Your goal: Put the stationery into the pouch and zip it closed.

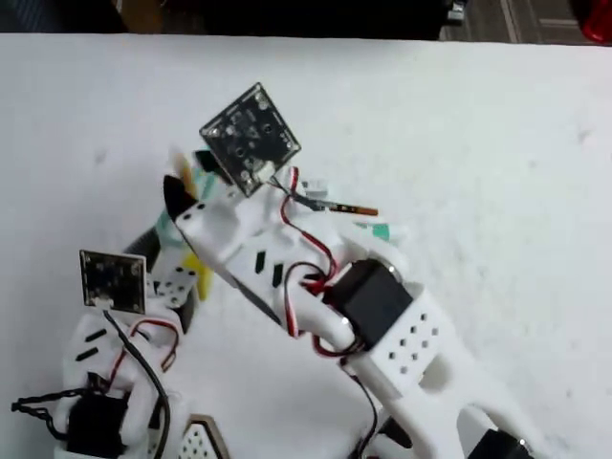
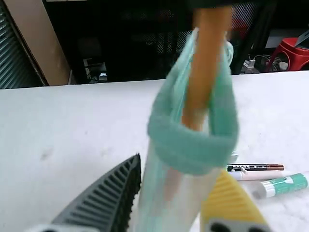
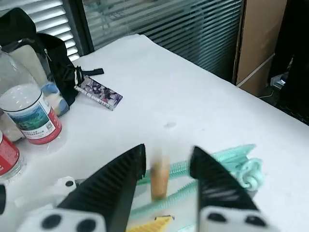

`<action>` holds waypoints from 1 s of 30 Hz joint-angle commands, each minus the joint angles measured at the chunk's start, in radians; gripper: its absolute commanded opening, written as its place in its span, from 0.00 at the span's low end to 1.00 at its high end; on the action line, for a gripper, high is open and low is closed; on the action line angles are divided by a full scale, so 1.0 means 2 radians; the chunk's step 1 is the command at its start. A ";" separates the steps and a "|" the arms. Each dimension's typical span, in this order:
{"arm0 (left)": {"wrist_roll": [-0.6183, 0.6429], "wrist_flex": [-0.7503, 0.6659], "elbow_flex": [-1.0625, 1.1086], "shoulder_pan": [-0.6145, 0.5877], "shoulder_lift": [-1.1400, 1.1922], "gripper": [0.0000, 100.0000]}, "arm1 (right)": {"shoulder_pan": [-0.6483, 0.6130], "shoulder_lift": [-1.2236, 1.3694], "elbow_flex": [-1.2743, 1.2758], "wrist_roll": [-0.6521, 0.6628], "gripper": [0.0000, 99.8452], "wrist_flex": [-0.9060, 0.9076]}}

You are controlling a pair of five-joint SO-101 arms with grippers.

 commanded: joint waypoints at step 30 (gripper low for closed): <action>0.044 -0.040 0.025 -0.049 0.004 0.20 | 0.239 0.346 -0.028 0.327 0.13 0.066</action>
